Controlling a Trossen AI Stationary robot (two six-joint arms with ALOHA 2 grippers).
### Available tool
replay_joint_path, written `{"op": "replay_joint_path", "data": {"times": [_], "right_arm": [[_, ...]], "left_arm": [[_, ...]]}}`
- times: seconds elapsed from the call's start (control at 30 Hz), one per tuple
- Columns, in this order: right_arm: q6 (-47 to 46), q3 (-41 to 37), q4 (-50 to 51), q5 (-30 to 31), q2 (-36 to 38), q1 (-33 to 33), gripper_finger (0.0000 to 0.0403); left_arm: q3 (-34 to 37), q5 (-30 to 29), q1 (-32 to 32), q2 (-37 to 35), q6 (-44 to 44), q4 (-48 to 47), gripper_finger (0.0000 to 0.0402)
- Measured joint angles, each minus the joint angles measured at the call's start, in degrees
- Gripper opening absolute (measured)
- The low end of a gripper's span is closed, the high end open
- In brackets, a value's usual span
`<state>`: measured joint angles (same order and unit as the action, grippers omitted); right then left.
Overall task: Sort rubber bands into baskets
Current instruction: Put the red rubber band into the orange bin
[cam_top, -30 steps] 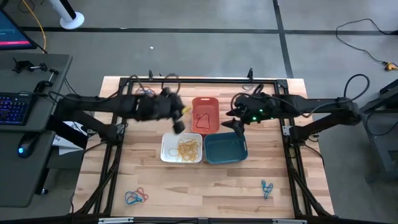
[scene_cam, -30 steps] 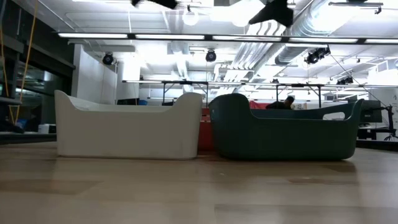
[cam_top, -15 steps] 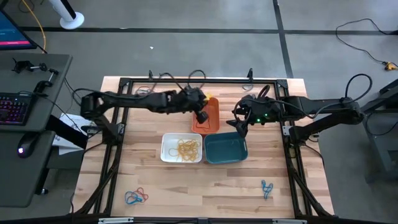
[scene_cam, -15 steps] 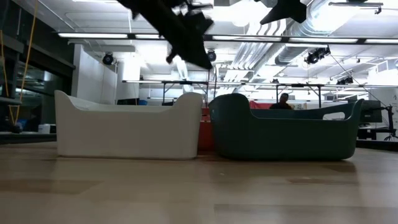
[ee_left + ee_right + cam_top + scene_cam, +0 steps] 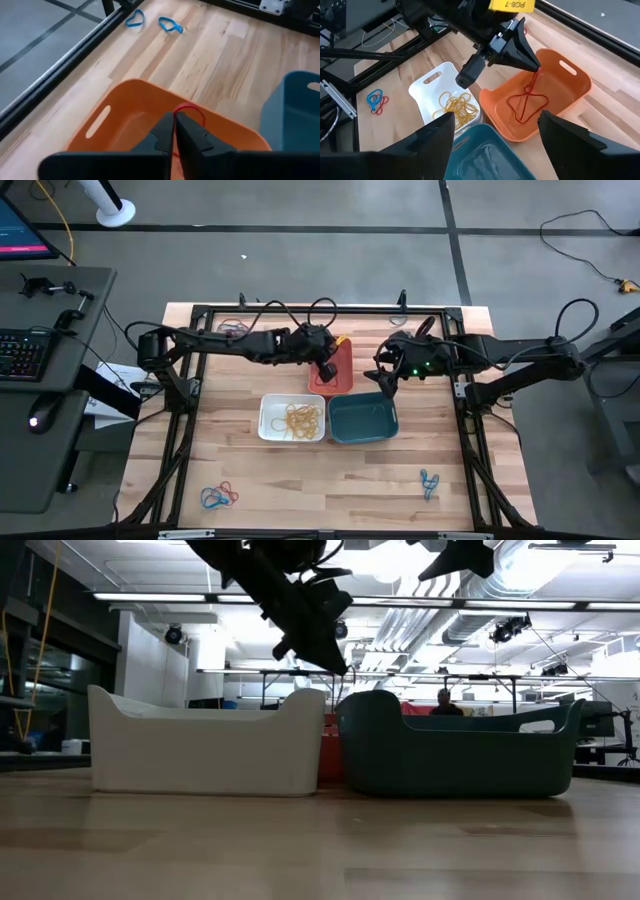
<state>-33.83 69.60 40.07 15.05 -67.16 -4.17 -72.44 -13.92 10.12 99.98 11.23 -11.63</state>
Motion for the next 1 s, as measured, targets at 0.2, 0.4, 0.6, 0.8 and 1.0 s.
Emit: {"op": "replay_joint_path", "data": {"times": [0.2, 0.4, 0.6, 0.8, 1.0], "right_arm": [[-1.33, 0.00, 0.00, 0.00, 0.00, -0.01, 0.0275], [-2.22, 0.00, 0.00, 0.01, -0.02, -0.01, 0.0275], [-2.01, 0.00, 0.00, 0.01, -0.02, -0.01, 0.0275], [-1.46, -0.57, -0.06, 0.02, -0.02, -0.01, 0.0275], [-3.68, -1.14, 1.51, -1.43, -0.19, -0.12, 0.0275]], "left_arm": [[-0.13, 0.09, -0.14, 0.00, -0.02, -0.22, 0.0085], [-2.41, 0.07, -0.12, -0.02, -0.47, -1.93, 0.0170], [-10.96, 5.89, -0.84, -0.86, -0.38, -23.70, 0.0201], [-8.52, 9.16, -10.39, -8.83, -1.35, -40.31, 0.0199], [5.42, 5.23, -28.99, -23.13, 17.74, -41.71, 0.0183]]}}
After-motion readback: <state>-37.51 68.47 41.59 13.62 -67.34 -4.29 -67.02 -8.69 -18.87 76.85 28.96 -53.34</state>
